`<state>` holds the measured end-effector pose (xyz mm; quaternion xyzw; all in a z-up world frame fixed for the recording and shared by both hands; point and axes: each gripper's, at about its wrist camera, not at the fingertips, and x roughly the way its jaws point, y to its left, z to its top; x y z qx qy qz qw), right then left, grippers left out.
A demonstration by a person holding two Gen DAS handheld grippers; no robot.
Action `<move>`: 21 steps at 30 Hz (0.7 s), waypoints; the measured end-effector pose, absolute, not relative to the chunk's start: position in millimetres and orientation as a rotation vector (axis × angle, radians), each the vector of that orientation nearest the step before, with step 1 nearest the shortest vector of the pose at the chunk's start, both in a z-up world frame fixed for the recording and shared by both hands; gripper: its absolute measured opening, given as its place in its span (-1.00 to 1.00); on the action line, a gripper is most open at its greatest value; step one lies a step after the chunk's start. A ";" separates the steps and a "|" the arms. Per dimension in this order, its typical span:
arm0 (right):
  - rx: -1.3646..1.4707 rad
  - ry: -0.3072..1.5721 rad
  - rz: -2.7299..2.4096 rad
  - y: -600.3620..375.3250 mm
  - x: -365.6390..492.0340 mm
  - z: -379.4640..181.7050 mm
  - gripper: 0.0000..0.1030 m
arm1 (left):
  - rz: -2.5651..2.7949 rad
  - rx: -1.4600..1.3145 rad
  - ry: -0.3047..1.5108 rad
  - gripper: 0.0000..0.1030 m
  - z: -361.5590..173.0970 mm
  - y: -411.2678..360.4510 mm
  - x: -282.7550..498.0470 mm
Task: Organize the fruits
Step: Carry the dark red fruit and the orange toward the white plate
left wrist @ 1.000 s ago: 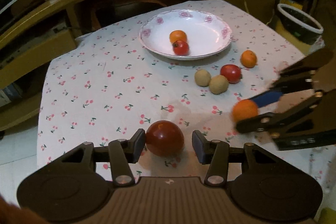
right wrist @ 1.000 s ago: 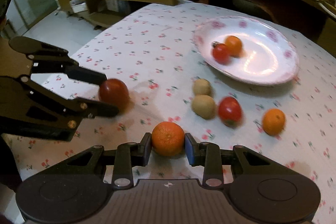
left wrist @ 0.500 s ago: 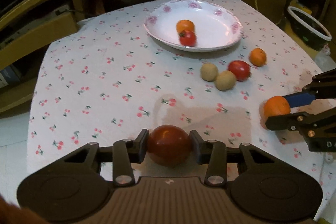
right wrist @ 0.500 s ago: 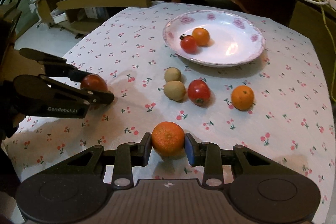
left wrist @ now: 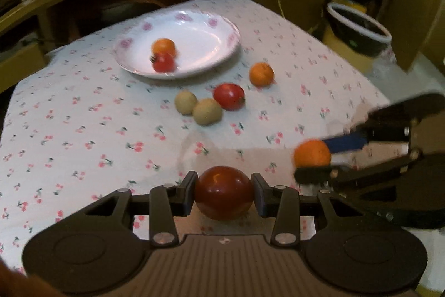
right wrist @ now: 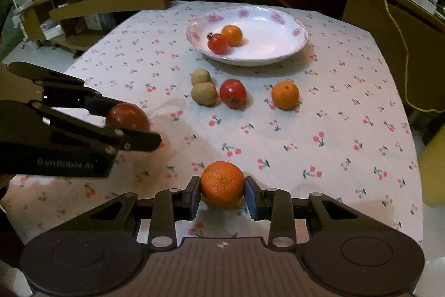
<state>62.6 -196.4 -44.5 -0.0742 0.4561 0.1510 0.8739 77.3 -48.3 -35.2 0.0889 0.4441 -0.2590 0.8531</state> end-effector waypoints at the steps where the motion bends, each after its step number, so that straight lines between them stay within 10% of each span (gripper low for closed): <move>1: -0.152 0.942 0.319 -197.4 61.6 -45.2 -0.32 | -0.546 0.198 0.942 -0.10 -37.6 -49.2 76.5; 21: -0.148 0.961 0.307 -198.0 59.6 -44.2 -0.22 | -0.562 0.245 0.944 0.06 -39.3 -52.1 69.6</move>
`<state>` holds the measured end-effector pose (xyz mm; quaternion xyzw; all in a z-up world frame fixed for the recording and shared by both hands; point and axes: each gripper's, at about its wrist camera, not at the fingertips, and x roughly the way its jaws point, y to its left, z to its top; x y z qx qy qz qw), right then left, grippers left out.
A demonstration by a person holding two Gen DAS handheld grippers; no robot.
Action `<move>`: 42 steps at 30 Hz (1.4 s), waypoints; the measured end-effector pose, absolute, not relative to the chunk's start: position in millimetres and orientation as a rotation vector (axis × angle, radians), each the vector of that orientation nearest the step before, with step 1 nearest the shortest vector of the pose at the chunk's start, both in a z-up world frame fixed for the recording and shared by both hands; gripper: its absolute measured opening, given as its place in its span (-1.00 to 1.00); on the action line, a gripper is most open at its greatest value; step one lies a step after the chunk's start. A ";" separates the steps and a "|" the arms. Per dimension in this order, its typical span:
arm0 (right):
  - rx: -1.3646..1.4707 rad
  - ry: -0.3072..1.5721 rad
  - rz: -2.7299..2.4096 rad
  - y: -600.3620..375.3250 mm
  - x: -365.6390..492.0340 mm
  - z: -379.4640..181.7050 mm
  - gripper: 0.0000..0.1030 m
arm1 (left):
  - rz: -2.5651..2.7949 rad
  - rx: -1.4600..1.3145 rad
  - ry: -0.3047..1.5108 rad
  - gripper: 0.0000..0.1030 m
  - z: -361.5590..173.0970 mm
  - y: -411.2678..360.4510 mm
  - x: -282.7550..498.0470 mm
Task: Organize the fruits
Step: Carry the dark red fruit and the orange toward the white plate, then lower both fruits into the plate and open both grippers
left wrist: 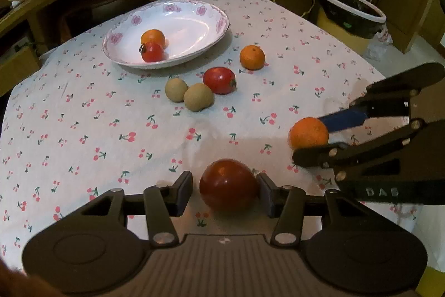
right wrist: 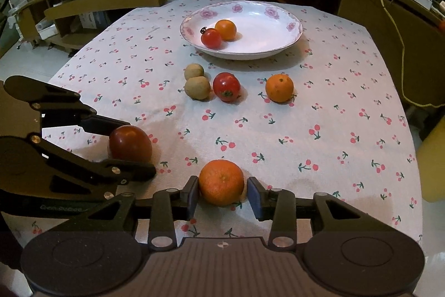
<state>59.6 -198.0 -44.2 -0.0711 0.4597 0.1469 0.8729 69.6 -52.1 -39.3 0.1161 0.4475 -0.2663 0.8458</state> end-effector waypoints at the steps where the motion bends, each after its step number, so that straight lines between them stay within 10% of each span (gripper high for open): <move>1: -0.149 0.963 0.306 -197.8 59.1 -44.3 -0.22 | -0.561 0.243 0.945 0.06 -39.1 -52.1 69.9; 42: -0.045 0.876 0.277 -207.9 186.1 -15.5 -0.33 | -0.358 0.176 0.822 -0.12 4.6 -66.8 203.0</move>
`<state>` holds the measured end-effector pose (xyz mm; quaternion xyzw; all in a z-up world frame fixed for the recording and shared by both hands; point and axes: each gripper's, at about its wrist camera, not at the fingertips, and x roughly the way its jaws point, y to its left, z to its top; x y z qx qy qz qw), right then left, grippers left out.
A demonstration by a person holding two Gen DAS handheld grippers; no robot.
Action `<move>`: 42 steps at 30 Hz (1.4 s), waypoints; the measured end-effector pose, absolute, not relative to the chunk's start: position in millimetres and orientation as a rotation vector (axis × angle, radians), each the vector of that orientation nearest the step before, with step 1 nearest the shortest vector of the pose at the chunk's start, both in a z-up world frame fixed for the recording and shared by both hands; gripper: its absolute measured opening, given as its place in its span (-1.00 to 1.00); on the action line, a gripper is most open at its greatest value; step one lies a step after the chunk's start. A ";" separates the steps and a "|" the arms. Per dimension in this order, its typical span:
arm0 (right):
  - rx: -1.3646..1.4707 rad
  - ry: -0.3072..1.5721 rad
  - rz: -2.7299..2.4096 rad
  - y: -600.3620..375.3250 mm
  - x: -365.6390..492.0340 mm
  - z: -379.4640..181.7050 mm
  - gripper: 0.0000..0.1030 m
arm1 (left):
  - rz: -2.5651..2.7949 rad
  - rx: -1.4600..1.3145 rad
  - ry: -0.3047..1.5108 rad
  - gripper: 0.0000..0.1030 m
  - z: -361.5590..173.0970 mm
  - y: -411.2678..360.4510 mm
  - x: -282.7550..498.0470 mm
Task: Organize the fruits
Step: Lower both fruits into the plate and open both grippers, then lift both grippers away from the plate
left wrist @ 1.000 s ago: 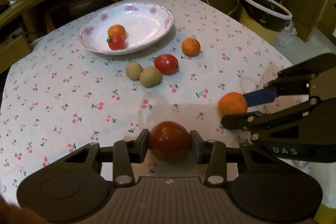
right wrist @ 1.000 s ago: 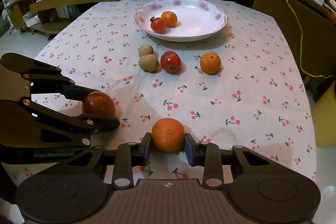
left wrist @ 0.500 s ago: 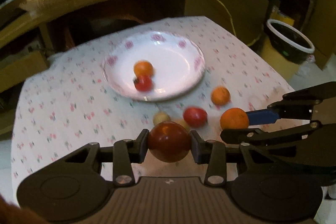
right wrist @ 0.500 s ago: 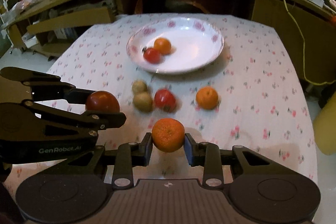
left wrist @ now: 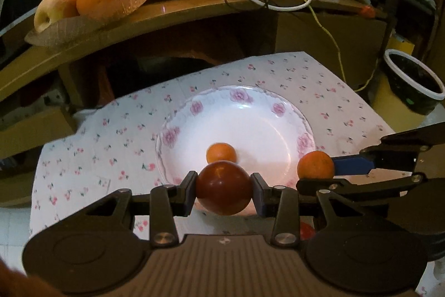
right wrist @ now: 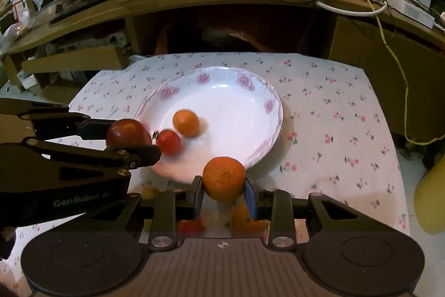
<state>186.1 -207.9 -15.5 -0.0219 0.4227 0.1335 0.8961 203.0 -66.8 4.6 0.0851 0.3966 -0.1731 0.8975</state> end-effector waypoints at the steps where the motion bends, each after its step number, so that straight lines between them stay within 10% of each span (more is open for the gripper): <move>1: -0.048 0.875 0.278 -207.4 188.7 -16.6 -0.33 | -0.355 0.175 0.823 -0.13 3.4 -66.4 205.3; 42: -0.045 0.806 0.304 -209.2 224.2 -22.4 -0.20 | -0.345 0.157 0.796 0.07 -4.4 -55.0 228.8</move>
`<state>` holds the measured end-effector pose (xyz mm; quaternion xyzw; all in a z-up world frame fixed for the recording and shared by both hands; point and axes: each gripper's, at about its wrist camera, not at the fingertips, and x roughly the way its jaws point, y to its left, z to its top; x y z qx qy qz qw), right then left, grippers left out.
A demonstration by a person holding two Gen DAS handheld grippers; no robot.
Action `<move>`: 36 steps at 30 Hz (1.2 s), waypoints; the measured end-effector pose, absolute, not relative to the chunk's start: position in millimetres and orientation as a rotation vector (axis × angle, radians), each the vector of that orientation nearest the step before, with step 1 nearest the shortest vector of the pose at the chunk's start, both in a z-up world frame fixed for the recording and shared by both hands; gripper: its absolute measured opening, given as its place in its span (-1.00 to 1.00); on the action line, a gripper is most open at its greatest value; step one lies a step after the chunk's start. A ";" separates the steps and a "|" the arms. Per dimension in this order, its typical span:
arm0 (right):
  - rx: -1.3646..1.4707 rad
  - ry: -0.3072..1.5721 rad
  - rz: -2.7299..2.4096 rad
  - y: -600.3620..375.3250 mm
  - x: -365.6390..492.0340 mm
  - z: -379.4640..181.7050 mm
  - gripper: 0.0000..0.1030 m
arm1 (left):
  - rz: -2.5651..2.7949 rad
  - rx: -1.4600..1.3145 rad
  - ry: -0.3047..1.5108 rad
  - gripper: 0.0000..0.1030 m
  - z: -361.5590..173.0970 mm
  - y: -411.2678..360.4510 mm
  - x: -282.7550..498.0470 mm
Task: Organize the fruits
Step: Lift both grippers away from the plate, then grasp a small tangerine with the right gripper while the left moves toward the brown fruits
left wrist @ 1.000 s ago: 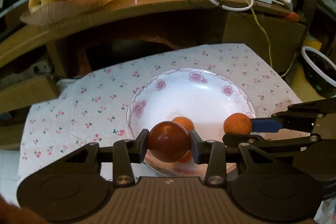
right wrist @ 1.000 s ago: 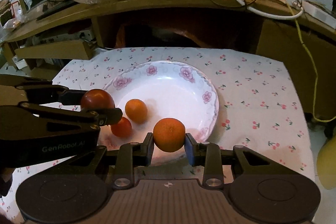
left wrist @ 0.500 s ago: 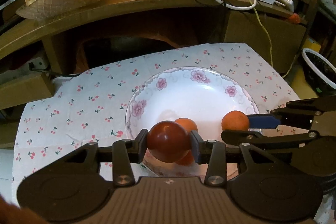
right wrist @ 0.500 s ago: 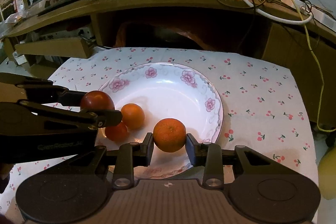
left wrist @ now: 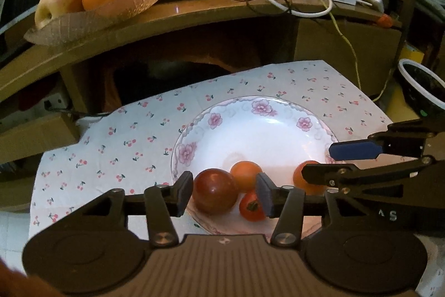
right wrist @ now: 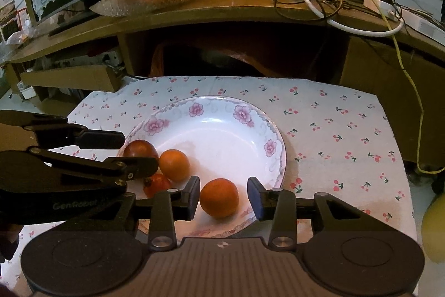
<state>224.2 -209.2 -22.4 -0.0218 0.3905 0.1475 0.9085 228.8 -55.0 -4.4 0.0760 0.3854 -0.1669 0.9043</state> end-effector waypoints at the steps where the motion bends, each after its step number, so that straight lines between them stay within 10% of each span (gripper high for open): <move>1: -0.042 0.805 0.305 -210.0 223.3 -21.7 -0.20 | -0.348 0.161 0.793 0.07 -3.3 -54.9 226.7; 36: -0.131 0.847 0.312 -251.2 169.8 -27.4 -0.17 | -0.621 0.254 0.927 0.07 -26.7 -72.5 148.9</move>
